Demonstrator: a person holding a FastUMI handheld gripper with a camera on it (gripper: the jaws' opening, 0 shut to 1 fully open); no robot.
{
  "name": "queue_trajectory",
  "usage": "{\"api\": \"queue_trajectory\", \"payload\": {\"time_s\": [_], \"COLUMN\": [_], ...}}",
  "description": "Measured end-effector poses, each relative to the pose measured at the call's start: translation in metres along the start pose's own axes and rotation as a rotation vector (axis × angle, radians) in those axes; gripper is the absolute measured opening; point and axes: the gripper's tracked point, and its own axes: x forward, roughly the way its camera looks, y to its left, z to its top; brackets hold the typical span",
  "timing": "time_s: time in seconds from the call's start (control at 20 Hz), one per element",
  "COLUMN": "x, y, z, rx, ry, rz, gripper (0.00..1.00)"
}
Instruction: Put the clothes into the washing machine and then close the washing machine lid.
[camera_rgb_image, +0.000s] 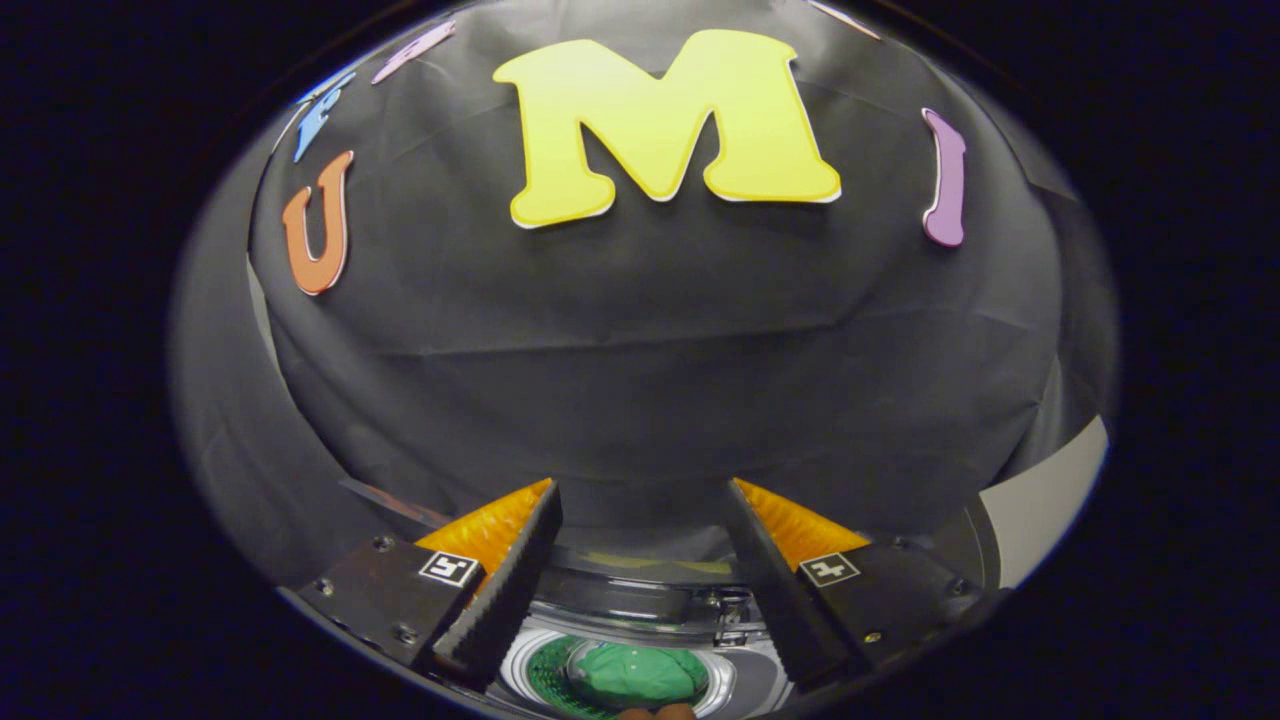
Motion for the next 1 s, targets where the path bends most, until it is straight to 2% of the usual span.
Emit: {"api": "queue_trajectory", "payload": {"time_s": [1.0], "x": [-0.011], "y": [0.003], "z": [-0.007], "rx": [-0.025], "ry": [-0.043], "rz": [0.015], "gripper": [1.00]}}
